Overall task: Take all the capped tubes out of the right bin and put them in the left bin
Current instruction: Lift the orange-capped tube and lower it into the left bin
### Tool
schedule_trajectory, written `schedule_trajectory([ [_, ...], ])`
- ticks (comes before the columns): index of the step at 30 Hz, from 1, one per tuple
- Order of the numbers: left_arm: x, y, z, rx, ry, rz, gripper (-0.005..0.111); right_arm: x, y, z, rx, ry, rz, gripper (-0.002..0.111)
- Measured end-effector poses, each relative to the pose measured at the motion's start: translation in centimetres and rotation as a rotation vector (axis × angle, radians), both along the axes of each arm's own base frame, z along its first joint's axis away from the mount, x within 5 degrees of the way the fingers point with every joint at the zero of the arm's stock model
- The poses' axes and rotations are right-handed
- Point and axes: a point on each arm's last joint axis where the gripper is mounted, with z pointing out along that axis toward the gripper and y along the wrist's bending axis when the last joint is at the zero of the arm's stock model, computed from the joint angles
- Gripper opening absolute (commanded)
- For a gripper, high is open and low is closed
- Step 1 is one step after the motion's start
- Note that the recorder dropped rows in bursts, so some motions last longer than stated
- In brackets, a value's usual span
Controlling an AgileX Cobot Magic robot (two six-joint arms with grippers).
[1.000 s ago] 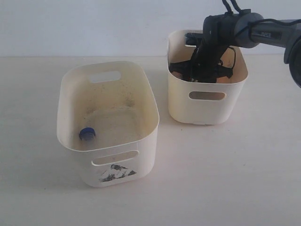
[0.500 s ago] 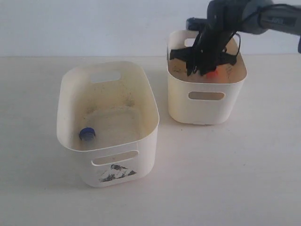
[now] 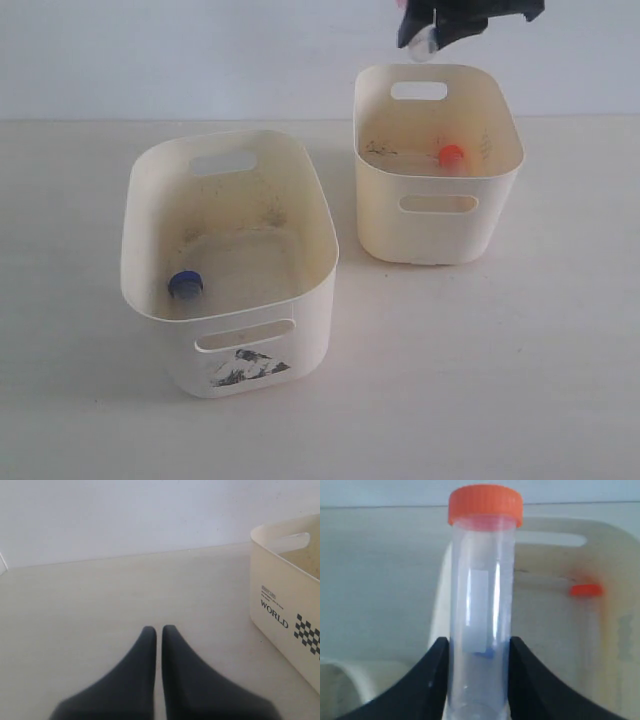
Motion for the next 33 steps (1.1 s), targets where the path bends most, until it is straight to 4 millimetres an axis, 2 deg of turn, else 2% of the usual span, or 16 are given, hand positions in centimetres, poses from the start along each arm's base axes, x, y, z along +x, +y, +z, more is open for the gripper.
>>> schedule_trajectory([
  [2,0.0,0.0,0.0,0.0,0.0,0.0,0.004,-1.1,1.9,0.8,0.046,0.016,0.081,0.0],
  [7,0.0,0.0,0.0,0.0,0.0,0.0,0.004,-3.5,7.1,0.8,0.084,0.07,0.27,0.0],
  [13,0.0,0.0,0.0,0.0,0.0,0.0,0.004,-5.7,12.3,1.0,0.103,0.032,0.389,0.0],
  [15,0.0,0.0,0.0,0.0,0.0,0.0,0.004,-6.2,13.3,0.8,0.104,0.033,0.409,0.0],
  [20,0.0,0.0,0.0,0.0,0.0,0.0,0.004,-6.8,15.9,-1.7,0.058,0.09,0.441,0.0],
  [24,0.0,0.0,0.0,0.0,0.0,0.0,0.004,-7.7,17.7,-2.7,0.003,0.1,0.472,0.0],
  [30,0.0,0.0,0.0,0.0,0.0,0.0,0.004,-8.0,18.2,-3.8,-0.049,0.138,0.493,0.0],
  [33,0.0,0.0,0.0,0.0,0.0,0.0,0.004,-8.0,18.1,-5.0,-0.087,0.19,0.507,0.012],
])
